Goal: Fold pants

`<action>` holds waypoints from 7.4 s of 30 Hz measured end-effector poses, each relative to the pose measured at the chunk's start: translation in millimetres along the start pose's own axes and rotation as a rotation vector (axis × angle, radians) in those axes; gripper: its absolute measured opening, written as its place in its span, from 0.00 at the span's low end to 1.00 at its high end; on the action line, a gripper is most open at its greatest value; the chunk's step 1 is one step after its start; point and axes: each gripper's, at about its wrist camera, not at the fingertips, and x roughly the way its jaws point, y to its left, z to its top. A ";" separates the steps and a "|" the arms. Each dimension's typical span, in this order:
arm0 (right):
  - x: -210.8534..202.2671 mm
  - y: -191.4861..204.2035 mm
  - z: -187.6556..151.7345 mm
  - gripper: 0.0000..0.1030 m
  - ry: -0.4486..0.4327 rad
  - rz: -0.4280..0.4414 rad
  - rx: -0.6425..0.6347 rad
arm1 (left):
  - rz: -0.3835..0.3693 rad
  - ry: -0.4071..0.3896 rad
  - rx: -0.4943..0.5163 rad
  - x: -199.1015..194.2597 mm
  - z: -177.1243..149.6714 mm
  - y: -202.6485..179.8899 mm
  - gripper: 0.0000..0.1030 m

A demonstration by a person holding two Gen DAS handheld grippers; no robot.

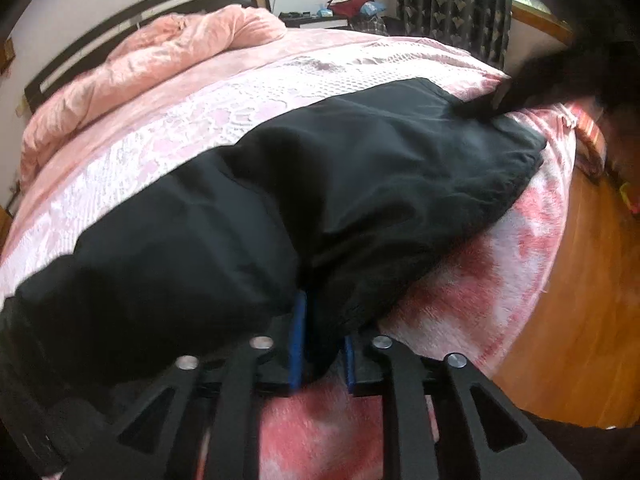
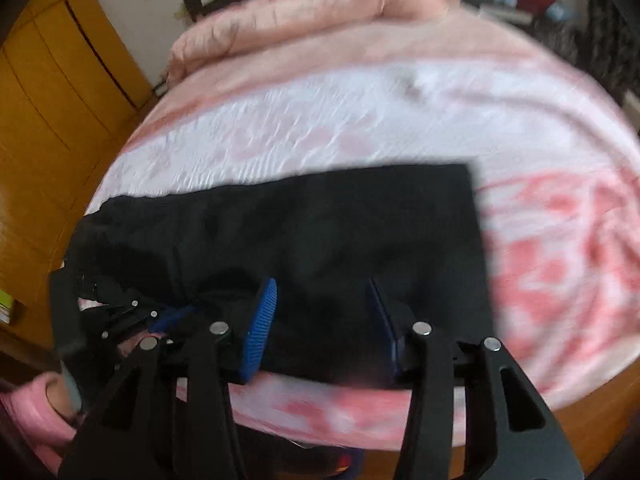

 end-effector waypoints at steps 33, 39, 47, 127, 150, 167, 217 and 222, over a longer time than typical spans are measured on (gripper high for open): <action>47.0 100.8 -31.9 0.42 0.140 0.130 -0.109 | -0.337 -0.012 -1.117 -47.8 -114.6 203.3 0.12; 61.9 105.2 -39.8 0.42 0.189 0.082 -0.129 | -0.257 0.032 -1.109 -42.4 -106.8 192.0 0.09; 53.2 115.0 -38.1 0.44 0.201 0.066 -0.163 | -0.282 0.013 -1.088 -54.6 -126.9 191.3 0.29; 224.1 336.6 93.9 0.56 0.376 0.188 -0.546 | 0.247 -0.098 -1.123 -97.5 -182.9 373.6 0.53; 143.8 324.6 96.1 0.26 0.014 0.043 -0.705 | 0.326 -0.069 -1.014 -100.7 -163.5 348.2 0.57; 102.6 124.5 45.0 0.29 0.120 -0.028 -0.202 | 0.217 0.051 -0.708 -26.0 -63.0 259.0 0.62; -75.9 -112.7 -35.3 0.11 -0.158 0.002 0.389 | 0.037 0.100 -0.522 23.8 15.9 93.5 0.82; -24.8 -142.8 -58.4 0.12 -0.025 -0.057 0.490 | 0.017 0.097 -0.500 28.3 9.3 90.7 0.81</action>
